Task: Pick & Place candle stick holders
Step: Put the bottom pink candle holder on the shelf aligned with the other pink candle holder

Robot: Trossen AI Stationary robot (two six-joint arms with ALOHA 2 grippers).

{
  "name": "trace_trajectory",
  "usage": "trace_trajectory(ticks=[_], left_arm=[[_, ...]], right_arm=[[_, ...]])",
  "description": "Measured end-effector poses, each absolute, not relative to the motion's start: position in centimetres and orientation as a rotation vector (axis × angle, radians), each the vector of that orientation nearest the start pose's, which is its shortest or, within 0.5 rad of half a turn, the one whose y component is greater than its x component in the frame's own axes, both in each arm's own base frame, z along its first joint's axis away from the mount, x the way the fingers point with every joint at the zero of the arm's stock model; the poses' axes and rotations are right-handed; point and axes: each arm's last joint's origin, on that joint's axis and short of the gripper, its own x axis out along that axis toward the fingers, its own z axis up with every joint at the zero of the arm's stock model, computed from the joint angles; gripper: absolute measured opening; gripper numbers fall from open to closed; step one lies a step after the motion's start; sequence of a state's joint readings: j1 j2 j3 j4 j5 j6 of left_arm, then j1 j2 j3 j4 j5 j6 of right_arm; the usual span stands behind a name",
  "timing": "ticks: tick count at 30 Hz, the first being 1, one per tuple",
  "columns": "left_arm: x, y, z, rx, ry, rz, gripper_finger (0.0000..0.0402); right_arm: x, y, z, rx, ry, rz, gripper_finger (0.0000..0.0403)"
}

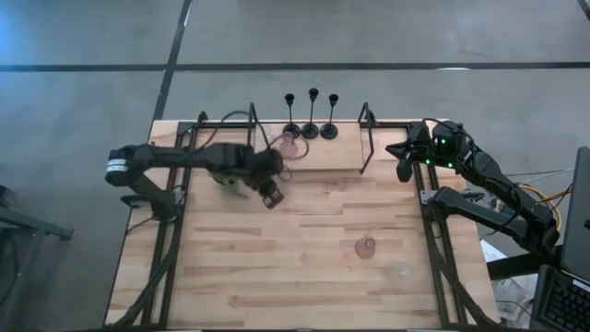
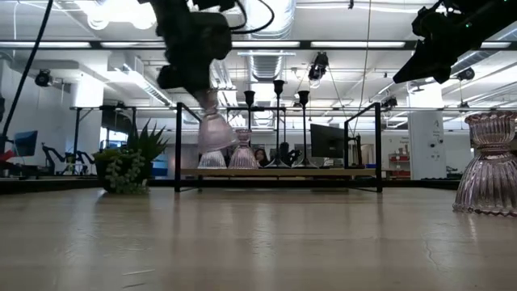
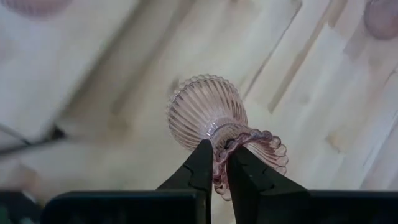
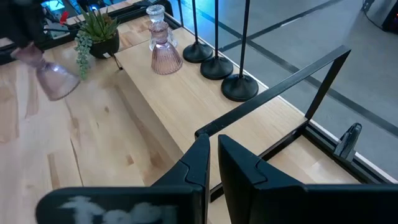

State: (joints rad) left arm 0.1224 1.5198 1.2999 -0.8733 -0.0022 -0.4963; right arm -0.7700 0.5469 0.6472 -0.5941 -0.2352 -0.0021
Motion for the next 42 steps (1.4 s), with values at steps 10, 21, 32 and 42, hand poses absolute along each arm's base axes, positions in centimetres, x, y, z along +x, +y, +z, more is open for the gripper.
trace_trajectory(ticks=[10,21,32,42], left_arm=[[34.2,9.6,30.1,-0.398,1.098,0.316,0.0030],[39.8,13.0,30.7,-0.282,1.166,0.265,0.0030],[42.1,16.3,30.1,-0.224,1.199,0.247,0.0030],[42.2,18.7,28.9,-0.174,1.230,0.243,0.0030]], right_arm=[[8.9,-7.6,28.0,0.240,0.438,-0.524,0.0029],[8.9,-7.6,28.0,0.240,0.438,-0.524,0.0029],[8.8,-7.6,28.0,0.239,0.438,-0.524,0.0029],[8.8,-7.6,28.0,0.238,0.438,-0.523,0.0029]])
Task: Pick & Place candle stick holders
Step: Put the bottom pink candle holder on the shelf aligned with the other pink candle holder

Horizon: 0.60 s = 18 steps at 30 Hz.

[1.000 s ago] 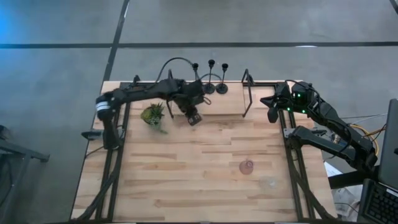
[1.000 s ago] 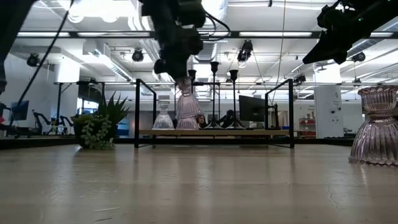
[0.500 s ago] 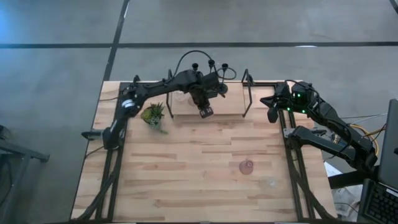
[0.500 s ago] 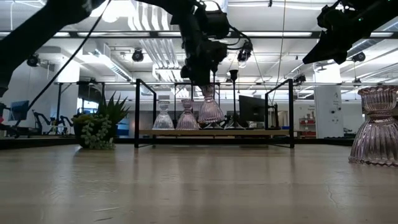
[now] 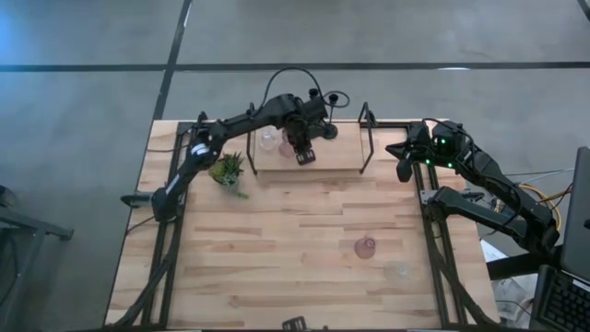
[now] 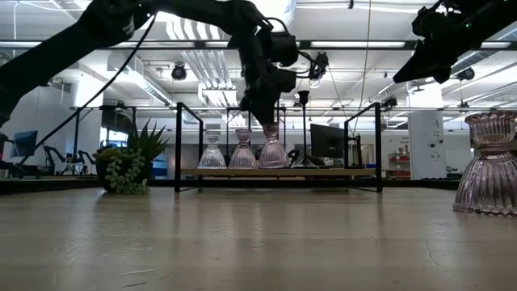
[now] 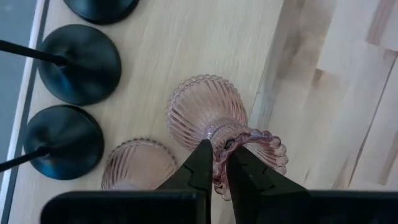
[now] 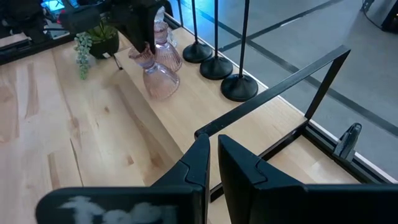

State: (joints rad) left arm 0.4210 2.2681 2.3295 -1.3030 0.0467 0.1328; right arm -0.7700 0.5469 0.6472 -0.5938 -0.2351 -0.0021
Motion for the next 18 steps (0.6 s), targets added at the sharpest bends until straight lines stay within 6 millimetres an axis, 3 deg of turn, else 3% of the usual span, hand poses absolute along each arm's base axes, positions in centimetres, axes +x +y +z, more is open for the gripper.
trace_trajectory(ticks=[18], left_arm=[[42.47,19.27,28.89,-0.106,1.193,0.219,0.0030]], right_arm=[[8.85,-7.64,27.95,0.239,0.438,-0.523,0.0029]])
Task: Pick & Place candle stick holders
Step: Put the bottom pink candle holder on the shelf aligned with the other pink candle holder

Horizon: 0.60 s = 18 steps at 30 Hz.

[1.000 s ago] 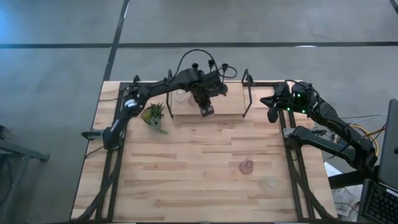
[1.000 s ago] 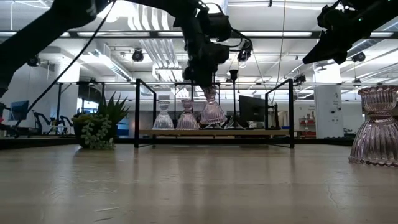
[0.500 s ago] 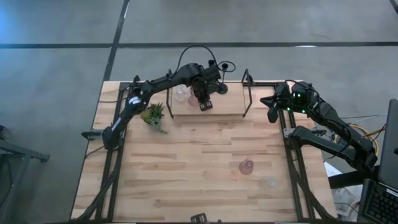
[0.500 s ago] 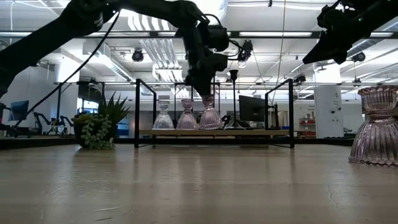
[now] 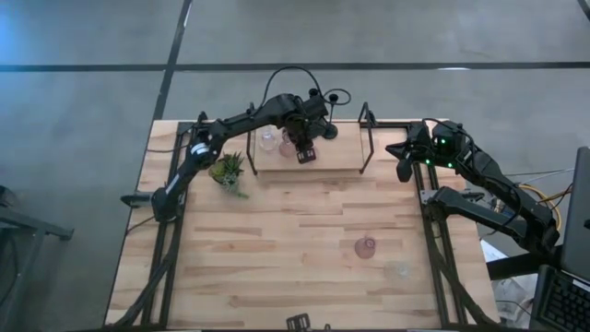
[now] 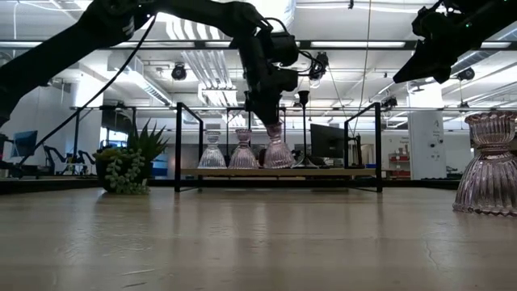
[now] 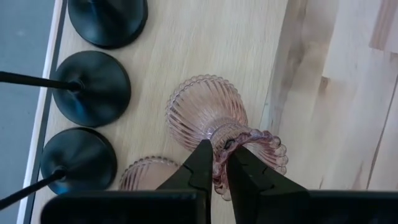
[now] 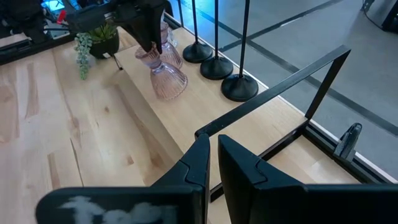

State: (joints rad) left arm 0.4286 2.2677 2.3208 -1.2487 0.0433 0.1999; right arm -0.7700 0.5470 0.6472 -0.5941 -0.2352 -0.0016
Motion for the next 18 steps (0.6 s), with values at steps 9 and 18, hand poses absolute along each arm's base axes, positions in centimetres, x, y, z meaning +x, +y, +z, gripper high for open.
trace_trajectory(ticks=[9,18], left_arm=[[42.54,19.30,28.87,-0.119,1.184,0.230,0.0033],[42.53,19.27,28.85,-0.124,1.185,0.223,0.0041]], right_arm=[[8.85,-7.64,27.95,0.238,0.439,-0.523,0.0029],[8.85,-7.64,27.96,0.239,0.438,-0.524,0.0029]])
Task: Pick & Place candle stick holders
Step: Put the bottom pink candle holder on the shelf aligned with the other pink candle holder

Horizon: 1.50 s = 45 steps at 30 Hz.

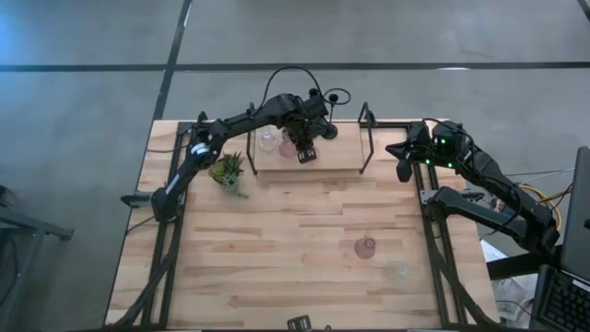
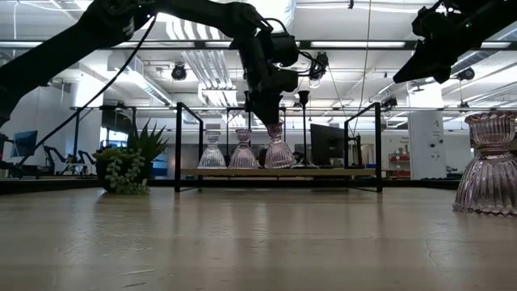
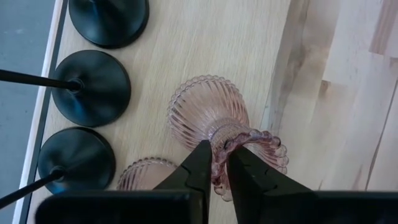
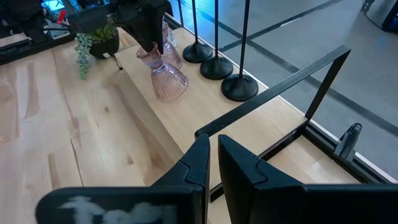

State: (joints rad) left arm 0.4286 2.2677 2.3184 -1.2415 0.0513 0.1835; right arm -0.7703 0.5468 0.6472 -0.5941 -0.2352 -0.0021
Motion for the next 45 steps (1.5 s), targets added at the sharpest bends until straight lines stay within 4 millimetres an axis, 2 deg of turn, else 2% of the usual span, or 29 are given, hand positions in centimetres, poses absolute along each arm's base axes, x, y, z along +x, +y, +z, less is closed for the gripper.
trace_trajectory(ticks=[11,45], left_arm=[[42.53,19.23,28.79,-0.133,1.186,0.210,0.0062],[42.95,19.40,28.95,-0.100,1.140,0.201,0.0065]], right_arm=[[8.85,-7.64,27.95,0.240,0.438,-0.524,0.0029],[8.85,-7.64,27.96,0.239,0.438,-0.524,0.0029]])
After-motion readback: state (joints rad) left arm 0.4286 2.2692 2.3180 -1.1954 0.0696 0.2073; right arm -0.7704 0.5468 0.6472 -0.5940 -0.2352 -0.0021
